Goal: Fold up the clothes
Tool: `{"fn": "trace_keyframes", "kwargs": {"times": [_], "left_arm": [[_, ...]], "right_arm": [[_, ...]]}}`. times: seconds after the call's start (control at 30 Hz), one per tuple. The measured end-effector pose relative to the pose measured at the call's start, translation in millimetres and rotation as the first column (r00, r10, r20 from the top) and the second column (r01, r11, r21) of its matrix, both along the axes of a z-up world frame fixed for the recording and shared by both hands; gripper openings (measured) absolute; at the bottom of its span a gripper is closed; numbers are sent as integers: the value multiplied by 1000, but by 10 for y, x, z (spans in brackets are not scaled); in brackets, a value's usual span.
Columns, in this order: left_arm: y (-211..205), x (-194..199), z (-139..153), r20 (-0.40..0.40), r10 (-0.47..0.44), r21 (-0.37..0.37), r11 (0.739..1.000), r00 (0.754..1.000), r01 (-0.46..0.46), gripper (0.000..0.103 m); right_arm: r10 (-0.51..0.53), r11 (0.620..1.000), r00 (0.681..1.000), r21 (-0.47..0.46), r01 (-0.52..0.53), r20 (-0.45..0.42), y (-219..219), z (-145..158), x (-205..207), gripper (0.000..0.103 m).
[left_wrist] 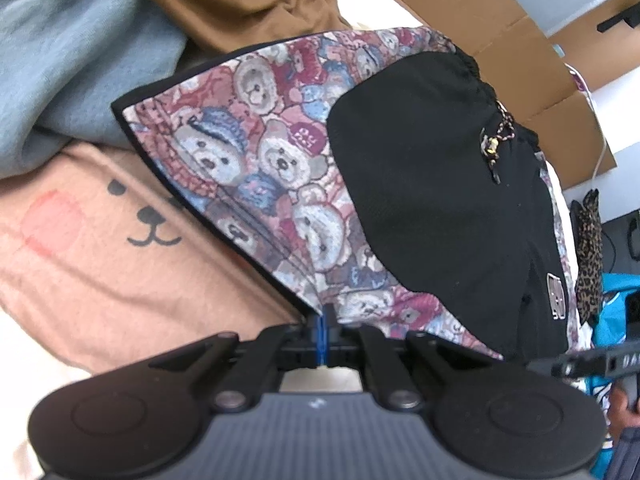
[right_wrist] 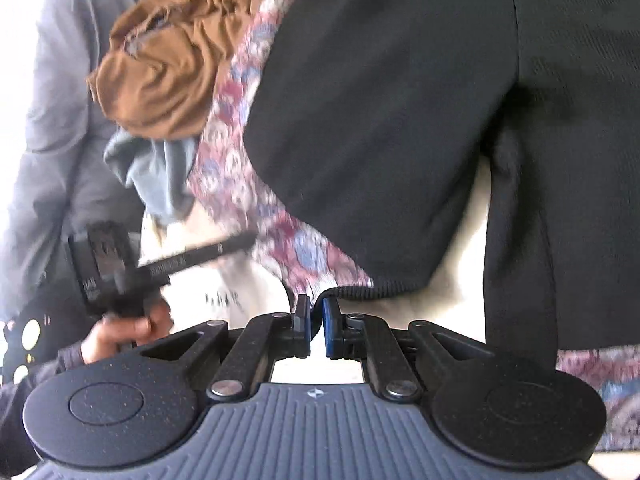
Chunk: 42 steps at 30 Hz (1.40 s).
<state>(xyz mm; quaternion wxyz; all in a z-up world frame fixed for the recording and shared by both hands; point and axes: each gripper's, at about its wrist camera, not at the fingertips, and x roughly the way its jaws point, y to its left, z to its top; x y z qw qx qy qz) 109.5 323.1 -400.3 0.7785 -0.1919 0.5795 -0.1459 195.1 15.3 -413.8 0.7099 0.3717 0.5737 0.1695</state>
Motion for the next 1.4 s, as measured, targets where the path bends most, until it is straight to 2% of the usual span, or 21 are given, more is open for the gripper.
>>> {"fn": "trace_keyframes", "kwargs": {"times": [0.07,0.3,0.37,0.53,0.63,0.7,0.8,0.97,1.07,1.13,1.27,1.33,1.37,1.4], "left_arm": [[-11,0,2,2,-6,9,1000,1000,6,0],[-5,-19,-15,-1,-7,10,1000,1000,7,1],[-3,-24,-21,-2,-6,11,1000,1000,6,1],[-2,-27,-14,1,-14,20,1000,1000,14,1],[32,-12,38,16,-9,29,1000,1000,9,1],[67,-6,62,17,5,27,1000,1000,-5,1],[79,-55,52,11,3,44,999,1000,-3,1],[159,-93,41,-26,9,57,998,1000,-8,1],[195,-72,78,-49,-4,107,994,999,9,0],[262,-57,198,-22,8,130,992,1000,-5,0],[320,137,446,57,9,179,984,998,-20,7],[323,272,511,92,-1,197,980,996,-18,16],[334,323,519,99,1,215,976,995,-23,25],[347,368,520,103,5,234,972,995,-30,30]], "right_arm": [[-24,1000,1000,-12,25,11,-1,-4,56,6],[50,999,997,-9,-50,52,-161,246,91,7],[-6,1000,999,-17,7,48,-247,245,90,7],[-9,996,999,-93,13,43,15,-46,179,6],[-12,987,999,-163,6,-36,193,-323,165,9],[-26,991,997,-131,16,-78,252,-439,121,9],[35,995,995,-95,-44,-91,391,-500,66,8],[44,998,993,-48,-49,-111,375,-566,53,7],[60,997,992,-49,-66,-111,413,-554,55,7],[63,996,991,-51,-69,-115,432,-538,38,7],[55,997,991,-46,-61,-125,415,-483,-37,8],[57,997,992,-47,-63,-117,416,-425,-38,5],[53,997,993,-48,-58,-110,407,-393,-33,5],[46,998,994,-49,-51,-101,389,-359,-29,5]]}}
